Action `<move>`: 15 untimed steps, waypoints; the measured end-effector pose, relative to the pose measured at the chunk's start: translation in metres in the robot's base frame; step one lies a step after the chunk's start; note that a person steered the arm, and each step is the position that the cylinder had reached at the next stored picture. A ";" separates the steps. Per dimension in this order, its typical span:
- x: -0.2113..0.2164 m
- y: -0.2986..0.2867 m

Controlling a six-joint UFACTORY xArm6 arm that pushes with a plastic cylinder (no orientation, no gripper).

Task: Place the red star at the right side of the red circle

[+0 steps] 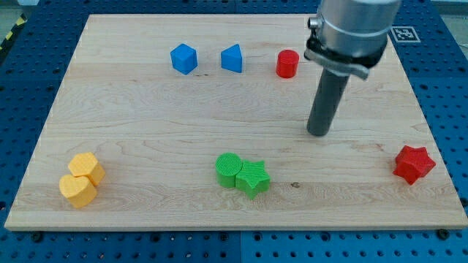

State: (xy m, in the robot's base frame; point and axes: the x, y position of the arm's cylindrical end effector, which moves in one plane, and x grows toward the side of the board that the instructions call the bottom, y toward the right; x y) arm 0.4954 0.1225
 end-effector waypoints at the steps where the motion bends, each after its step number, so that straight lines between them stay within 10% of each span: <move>1: 0.046 0.016; 4: 0.122 0.113; 15: -0.051 0.138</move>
State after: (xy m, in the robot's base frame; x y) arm 0.4447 0.2601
